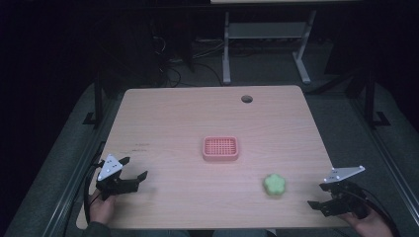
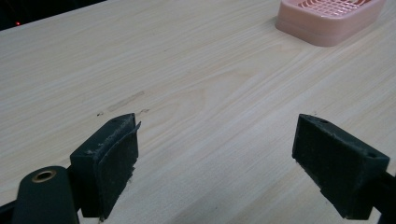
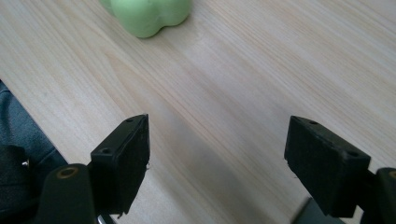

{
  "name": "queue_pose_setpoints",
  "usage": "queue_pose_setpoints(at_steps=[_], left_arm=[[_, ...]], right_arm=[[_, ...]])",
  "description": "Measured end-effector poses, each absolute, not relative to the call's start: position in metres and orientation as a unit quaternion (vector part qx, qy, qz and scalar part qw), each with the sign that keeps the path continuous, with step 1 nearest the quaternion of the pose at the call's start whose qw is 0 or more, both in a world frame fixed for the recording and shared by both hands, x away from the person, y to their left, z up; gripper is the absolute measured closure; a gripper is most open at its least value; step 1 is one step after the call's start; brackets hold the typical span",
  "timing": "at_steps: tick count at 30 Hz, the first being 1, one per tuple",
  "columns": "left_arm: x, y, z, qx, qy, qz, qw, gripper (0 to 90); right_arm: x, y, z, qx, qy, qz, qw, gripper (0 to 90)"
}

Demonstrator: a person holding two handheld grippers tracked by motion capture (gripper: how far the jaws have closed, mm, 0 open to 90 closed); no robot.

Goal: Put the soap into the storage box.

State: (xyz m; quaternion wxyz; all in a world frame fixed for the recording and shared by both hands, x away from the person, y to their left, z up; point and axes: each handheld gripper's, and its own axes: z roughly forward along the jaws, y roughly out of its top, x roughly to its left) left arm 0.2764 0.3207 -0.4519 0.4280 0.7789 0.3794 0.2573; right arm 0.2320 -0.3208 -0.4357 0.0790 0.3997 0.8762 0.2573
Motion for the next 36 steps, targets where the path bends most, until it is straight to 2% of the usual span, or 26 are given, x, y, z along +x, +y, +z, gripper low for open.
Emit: queue_pose_setpoints(at_steps=[36], left_arm=[[0.274, 0.32, -0.452, 0.78, 0.377, 0.26, 0.427, 14.1]], right_arm=[[0.256, -0.273, -0.413, 0.347, 0.907, 0.226, 0.083, 21.0]])
